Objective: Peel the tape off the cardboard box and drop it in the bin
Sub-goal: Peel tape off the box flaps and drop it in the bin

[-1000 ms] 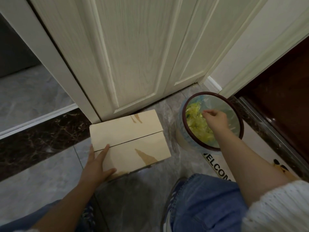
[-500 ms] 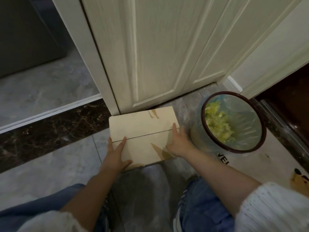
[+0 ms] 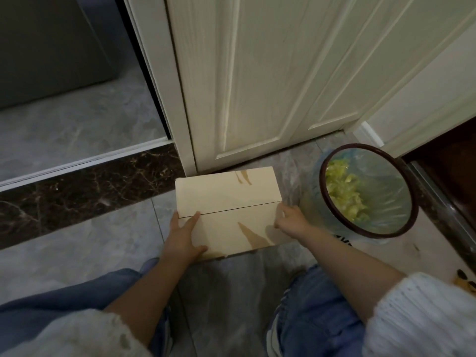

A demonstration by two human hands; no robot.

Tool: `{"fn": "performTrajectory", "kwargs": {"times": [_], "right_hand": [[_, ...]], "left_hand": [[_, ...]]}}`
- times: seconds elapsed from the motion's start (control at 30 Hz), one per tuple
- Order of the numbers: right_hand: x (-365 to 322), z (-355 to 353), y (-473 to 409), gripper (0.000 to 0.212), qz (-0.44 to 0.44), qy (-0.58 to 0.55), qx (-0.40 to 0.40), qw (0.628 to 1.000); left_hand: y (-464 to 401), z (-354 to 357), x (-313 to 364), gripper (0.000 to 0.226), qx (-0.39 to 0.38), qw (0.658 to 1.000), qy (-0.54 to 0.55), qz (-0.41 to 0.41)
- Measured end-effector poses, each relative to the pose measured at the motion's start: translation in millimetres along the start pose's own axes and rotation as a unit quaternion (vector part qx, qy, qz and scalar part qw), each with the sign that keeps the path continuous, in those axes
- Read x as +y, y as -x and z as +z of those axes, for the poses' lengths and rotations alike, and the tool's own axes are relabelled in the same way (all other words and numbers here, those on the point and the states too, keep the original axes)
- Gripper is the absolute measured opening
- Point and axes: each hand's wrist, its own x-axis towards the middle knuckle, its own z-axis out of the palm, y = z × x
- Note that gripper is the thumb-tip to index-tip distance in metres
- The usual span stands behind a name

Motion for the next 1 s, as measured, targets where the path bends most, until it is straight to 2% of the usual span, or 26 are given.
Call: {"fn": "performTrajectory", "kwargs": {"times": [0.17,0.3,0.4,0.77,1.0], "right_hand": [[5.8,8.1,7.3,0.053,-0.009,-0.030,-0.029,0.999],[5.6,11.7,9.7,0.067,-0.013,-0.098,-0.028,0.995],[3.1,13.7,10.7,0.067,0.002,-0.143,-0.035,0.989],[6.0,26.0,8.7,0.048,-0.008,-0.110,0.006,0.994],[9.3,18.0,6.1,0.046,-0.004,-0.086,-0.008,0.996]], "left_hand": [[13.6,0.3,-7.4,0.100,0.006,0.999,0.039,-0.012],[17.3,-0.6,-13.7,0.091,0.021,0.997,0.078,-0.008],[17.3,-3.3,-14.4,0.085,0.026,0.996,0.090,-0.004],[18.6,0.4,-21.0,0.086,0.040,0.993,0.112,0.005],[15.7,0.6,-21.3,0.086,0.033,0.994,0.101,-0.001]]}}
